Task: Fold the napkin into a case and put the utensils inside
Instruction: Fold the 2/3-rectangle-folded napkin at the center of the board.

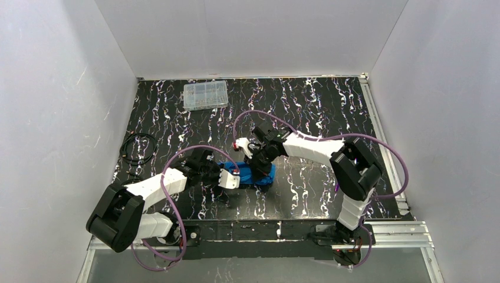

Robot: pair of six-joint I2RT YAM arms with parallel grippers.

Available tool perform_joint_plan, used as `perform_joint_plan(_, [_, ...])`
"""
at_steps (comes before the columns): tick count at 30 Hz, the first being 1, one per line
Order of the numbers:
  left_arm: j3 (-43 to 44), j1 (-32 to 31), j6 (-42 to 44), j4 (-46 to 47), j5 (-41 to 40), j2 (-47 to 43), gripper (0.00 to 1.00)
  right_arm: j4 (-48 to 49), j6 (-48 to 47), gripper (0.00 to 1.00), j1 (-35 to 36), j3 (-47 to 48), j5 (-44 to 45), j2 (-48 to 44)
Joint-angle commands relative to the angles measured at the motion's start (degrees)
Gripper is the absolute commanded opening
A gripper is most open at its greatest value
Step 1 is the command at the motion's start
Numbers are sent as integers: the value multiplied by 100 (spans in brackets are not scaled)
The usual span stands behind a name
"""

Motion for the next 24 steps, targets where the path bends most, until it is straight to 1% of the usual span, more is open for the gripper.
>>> perform_joint_plan(1, [-188,-17,78,-533,92,-3,0,-1163,-494,1,-226,712,-517,314])
perform_joint_plan(6, [-221,-17,259,-559,183,-22,0,-1636,-823,1,-390,1231,-873,705])
perform_joint_plan(13, [-237,-17,358,-504,267,-42,0,-1748,-880,1,-605,1488,-1110,1043])
perform_joint_plan(16, [-188,-17,118,-355,227,-55,0,-1694,-772,1,-690,1571,-1082,1266])
perform_joint_plan(18, [-48,-13,-297,-305,153,-38,0,-1699,-721,1,-721,1620,-1051,1410])
perform_joint_plan(20, [168,47,-664,-459,226,-27,0,-1697,-631,1,-805,1623,-1140,1544])
perform_joint_plan(24, [249,158,-708,-603,486,-126,0,-1760,-573,1,-1040,1751,-1580,1806])
